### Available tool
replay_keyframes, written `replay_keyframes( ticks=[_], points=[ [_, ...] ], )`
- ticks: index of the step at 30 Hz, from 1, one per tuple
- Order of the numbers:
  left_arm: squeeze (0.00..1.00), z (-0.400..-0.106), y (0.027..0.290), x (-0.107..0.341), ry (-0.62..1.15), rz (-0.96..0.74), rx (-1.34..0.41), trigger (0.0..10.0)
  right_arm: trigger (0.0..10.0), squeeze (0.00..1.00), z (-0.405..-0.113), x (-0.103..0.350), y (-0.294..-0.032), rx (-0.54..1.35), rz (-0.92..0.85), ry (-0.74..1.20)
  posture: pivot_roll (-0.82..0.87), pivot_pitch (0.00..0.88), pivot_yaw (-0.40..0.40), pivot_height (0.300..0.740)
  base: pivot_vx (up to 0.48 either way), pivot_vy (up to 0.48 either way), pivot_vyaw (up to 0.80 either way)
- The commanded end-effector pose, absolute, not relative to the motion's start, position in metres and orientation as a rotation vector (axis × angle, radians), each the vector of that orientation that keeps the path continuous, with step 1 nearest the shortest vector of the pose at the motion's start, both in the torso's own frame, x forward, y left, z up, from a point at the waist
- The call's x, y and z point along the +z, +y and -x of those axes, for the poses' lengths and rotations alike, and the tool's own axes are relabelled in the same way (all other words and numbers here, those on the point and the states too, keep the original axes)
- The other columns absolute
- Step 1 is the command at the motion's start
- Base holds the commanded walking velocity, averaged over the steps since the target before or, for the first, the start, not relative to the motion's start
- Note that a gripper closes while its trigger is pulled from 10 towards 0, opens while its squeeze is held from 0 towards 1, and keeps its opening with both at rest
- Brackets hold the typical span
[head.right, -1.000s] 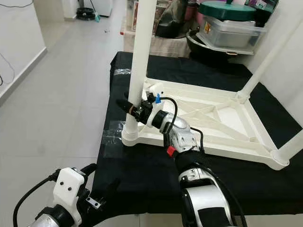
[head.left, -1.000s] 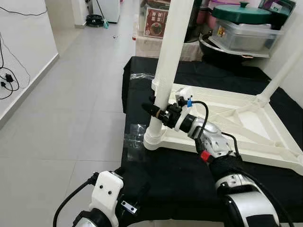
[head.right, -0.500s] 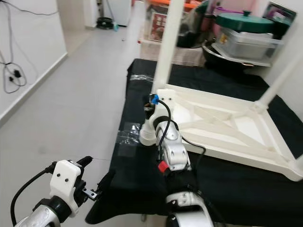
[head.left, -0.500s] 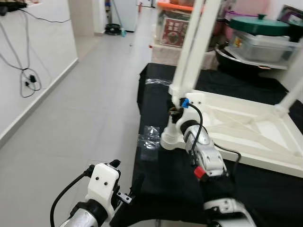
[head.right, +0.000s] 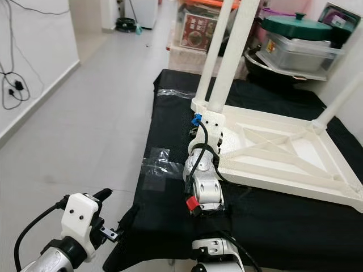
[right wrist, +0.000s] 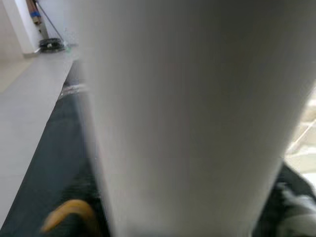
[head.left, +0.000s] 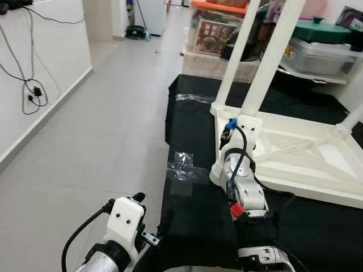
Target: Building children table
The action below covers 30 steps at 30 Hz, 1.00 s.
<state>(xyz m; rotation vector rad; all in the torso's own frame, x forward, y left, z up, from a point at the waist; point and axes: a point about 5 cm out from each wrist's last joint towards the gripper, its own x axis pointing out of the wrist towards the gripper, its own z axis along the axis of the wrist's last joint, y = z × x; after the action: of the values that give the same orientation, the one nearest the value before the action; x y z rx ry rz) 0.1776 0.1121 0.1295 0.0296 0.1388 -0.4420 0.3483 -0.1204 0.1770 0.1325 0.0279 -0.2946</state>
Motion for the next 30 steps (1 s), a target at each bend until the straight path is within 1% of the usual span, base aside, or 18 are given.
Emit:
replay_keyframes(
  ticks=[1, 3, 4, 9, 12, 13, 16, 18, 19, 20, 23, 27, 29, 30],
  points=[
    [0.0, -0.176, 0.11, 0.124, 0.16, -0.034, -0.45, 10.0, 10.0, 1.0, -0.343, 0.171, -0.104, -0.274, -0.217, 0.059, 0.15, 0.011, -0.139, 0.74, 0.0, 0.0, 0.0],
    [0.0, -0.177, 0.109, 0.124, 0.159, -0.037, -0.454, 10.0, 10.0, 1.0, -0.342, 0.171, -0.108, -0.3, -0.209, 0.06, 0.15, 0.011, -0.139, 0.74, 0.0, 0.0, 0.0],
    [0.0, -0.177, 0.109, 0.123, 0.16, -0.037, -0.457, 10.0, 10.0, 0.0, -0.339, 0.172, -0.117, -0.307, -0.196, 0.04, 0.14, 0.008, -0.135, 0.74, 0.0, 0.0, 0.0],
    [0.0, -0.177, 0.109, 0.122, 0.16, -0.036, -0.458, 10.0, 10.0, 0.0, -0.339, 0.177, -0.133, -0.269, -0.172, -0.032, 0.14, 0.0, -0.133, 0.74, 0.0, 0.0, 0.0],
    [0.0, -0.177, 0.109, 0.122, 0.16, -0.036, -0.458, 10.0, 10.0, 0.0, -0.34, 0.178, -0.135, -0.24, -0.17, -0.047, 0.14, 0.0, -0.132, 0.74, 0.0, 0.0, 0.0],
    [0.0, -0.176, 0.109, 0.122, 0.16, -0.038, -0.46, 10.0, 10.0, 0.0, -0.341, 0.182, -0.138, -0.196, -0.169, -0.076, 0.14, 0.0, -0.132, 0.74, 0.0, 0.0, 0.0],
    [0.0, -0.176, 0.109, 0.121, 0.16, -0.041, -0.462, 10.0, 10.0, 0.0, -0.342, 0.184, -0.142, -0.154, -0.177, -0.101, 0.14, 0.0, -0.134, 0.74, 0.0, 0.0, 0.0],
    [0.0, -0.177, 0.109, 0.121, 0.159, -0.045, -0.465, 10.0, 10.0, 0.0, -0.345, 0.188, -0.148, -0.073, -0.151, -0.135, 0.14, 0.0, -0.134, 0.74, 0.0, 0.0, 0.0],
    [0.0, -0.177, 0.109, 0.121, 0.159, -0.045, -0.465, 10.0, 10.0, 0.0, -0.345, 0.188, -0.148, -0.073, -0.151, -0.135, 0.14, 0.0, -0.134, 0.74, 0.0, 0.0, 0.0],
    [0.0, -0.178, 0.108, 0.121, 0.156, -0.045, -0.467, 10.0, 10.0, 0.0, -0.347, 0.187, -0.15, -0.02, -0.156, -0.131, 0.14, 0.0, -0.133, 0.74, 0.0, 0.0, 0.0],
    [0.0, -0.178, 0.107, 0.121, 0.153, -0.045, -0.469, 10.0, 10.0, 0.0, -0.351, 0.187, -0.154, 0.044, -0.155, -0.129, 0.14, 0.0, -0.134, 0.74, 0.0, 0.0, 0.0],
    [0.0, -0.179, 0.107, 0.122, 0.152, -0.045, -0.47, 10.0, 10.0, 0.0, -0.352, 0.186, -0.157, 0.059, -0.154, -0.129, 0.14, 0.0, -0.133, 0.74, 0.0, 0.0, 0.0],
    [0.0, -0.178, 0.107, 0.122, 0.152, -0.044, -0.471, 10.0, 10.0, 0.0, -0.357, 0.187, -0.162, 0.145, -0.175, -0.133, 0.14, 0.0, -0.138, 0.74, 0.0, 0.0, 0.0],
    [0.0, -0.178, 0.107, 0.122, 0.152, -0.044, -0.471, 10.0, 10.0, 0.0, -0.357, 0.187, -0.162, 0.145, -0.175, -0.133, 0.14, 0.0, -0.138, 0.74, 0.0, 0.0, 0.0]
  ],
)
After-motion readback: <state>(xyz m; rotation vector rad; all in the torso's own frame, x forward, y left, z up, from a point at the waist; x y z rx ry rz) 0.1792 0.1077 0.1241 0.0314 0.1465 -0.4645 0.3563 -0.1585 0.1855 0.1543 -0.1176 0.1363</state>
